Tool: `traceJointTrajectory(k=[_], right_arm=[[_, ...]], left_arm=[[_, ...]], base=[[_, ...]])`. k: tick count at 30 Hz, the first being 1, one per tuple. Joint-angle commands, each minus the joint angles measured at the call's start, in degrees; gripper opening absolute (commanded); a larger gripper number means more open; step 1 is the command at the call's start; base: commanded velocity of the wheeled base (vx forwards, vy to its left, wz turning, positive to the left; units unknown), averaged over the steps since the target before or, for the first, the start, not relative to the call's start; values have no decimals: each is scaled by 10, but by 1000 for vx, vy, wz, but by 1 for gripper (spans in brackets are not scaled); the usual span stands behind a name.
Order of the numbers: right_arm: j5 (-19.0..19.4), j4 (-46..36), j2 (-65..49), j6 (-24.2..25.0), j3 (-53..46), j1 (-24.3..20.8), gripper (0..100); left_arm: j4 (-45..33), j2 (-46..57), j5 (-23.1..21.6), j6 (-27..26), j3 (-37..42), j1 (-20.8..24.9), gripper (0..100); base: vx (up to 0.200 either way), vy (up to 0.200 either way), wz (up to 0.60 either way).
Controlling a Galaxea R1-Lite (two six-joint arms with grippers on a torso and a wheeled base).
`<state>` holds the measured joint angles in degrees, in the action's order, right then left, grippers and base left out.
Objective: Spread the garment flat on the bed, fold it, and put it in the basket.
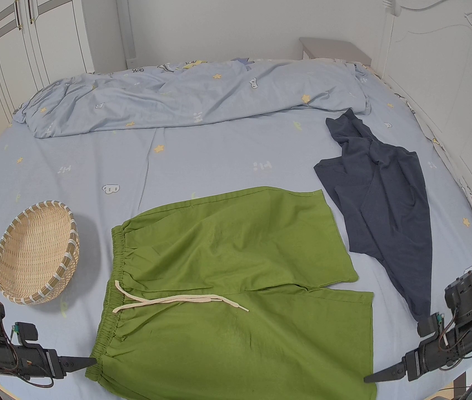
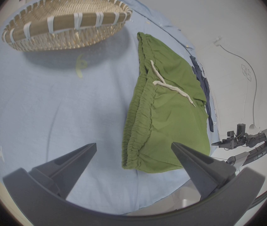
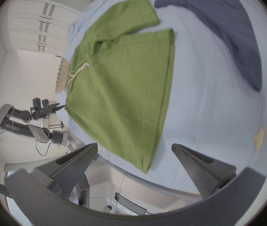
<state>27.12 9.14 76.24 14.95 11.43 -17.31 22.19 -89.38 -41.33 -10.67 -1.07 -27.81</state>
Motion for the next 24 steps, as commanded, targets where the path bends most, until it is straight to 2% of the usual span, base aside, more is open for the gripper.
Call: traceJointTrajectory(k=[1,3,5,6,7,9,10,11,15,16,18,19,24], right_arm=[[-7,-66,-44,-2,139,38,100],[-8,-104,-43,-4,192,40,100],[-8,-122,-43,-5,240,41,100],[-8,-122,-43,-5,240,41,100],[-8,-123,-38,-4,271,43,100],[-8,-123,-28,-4,293,49,100],[-8,-123,-28,-4,293,49,100],[-8,-127,-24,-4,295,49,100],[-8,-135,-23,-7,257,52,100],[-9,-135,-22,-15,244,58,100],[-9,-135,-21,-23,238,65,100],[-6,-135,-12,-37,231,83,100],[-7,-135,-13,-40,211,83,100]], left_arm=[[-4,69,-2,5,-52,-12,100],[-7,74,-1,29,-82,-8,100],[-7,79,3,90,-118,11,100],[-7,79,3,90,-118,11,100],[-7,86,12,169,-155,48,100],[-7,93,38,246,-186,93,100],[-7,93,38,246,-186,93,100],[-8,98,57,272,-191,131,100],[-37,108,58,261,-155,154,100],[-57,103,62,241,-143,153,100],[-66,97,63,223,-141,148,100],[-72,73,58,180,-139,126,100],[-73,70,60,154,-107,104,100]], base=[[0,0,0],[0,0,0],[0,0,0],[0,0,0],[0,0,0],[0,0,0],[0,0,0],[0,0,0],[0,0,0],[0,0,0],[0,0,0],[0,0,0],[0,0,0]])
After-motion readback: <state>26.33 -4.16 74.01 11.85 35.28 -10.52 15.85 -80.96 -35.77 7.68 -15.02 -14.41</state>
